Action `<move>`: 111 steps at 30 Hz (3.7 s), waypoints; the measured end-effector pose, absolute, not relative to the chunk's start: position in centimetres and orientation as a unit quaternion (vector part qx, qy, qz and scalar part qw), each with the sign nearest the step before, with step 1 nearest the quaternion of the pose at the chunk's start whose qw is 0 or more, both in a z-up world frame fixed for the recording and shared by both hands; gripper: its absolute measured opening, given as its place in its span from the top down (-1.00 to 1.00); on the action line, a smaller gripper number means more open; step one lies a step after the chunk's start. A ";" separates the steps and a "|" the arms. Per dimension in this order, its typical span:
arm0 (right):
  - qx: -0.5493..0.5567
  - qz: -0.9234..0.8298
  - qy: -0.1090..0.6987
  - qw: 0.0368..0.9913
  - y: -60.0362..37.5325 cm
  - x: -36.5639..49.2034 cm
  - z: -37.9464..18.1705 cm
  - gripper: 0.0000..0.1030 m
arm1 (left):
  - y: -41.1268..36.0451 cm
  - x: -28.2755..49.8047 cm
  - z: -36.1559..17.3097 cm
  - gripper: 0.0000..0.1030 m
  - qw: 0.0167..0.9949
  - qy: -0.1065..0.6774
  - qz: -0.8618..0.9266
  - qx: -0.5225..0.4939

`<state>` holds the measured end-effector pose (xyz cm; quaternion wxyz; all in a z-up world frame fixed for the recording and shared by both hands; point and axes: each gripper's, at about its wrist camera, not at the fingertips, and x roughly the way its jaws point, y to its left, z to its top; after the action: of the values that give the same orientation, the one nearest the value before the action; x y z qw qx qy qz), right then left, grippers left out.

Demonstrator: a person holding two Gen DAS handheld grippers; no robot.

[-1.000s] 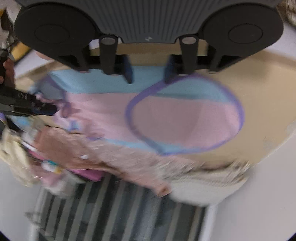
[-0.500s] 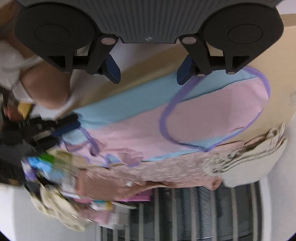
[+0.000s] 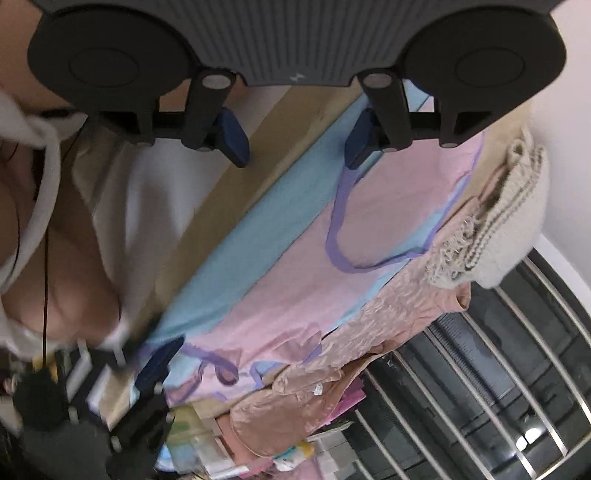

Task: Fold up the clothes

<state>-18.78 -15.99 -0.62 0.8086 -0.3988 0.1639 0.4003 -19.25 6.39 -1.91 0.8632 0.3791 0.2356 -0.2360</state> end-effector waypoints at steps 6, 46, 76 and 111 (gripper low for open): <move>-0.363 0.431 0.188 0.805 -18.5 -20.1 0.7 0.95 | 6.1 -21.0 -2.5 0.11 0.861 0.208 -0.236 0.400; -0.130 0.395 0.345 0.842 -32.0 -13.6 5.1 0.93 | 21.3 -8.7 3.9 0.95 0.902 0.348 -0.252 0.040; -0.008 0.214 0.287 0.934 -34.5 -14.2 1.5 0.28 | 26.0 -7.3 1.9 0.45 0.905 0.359 -0.206 -0.100; -0.038 0.252 0.284 0.924 -28.9 -13.0 0.4 0.35 | 26.1 -8.8 2.2 0.92 0.904 0.353 -0.223 -0.091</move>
<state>-13.03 -28.88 0.40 0.9241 -0.0376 0.2844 0.2524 -8.84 26.11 2.17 0.9042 -0.0913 0.3525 -0.2232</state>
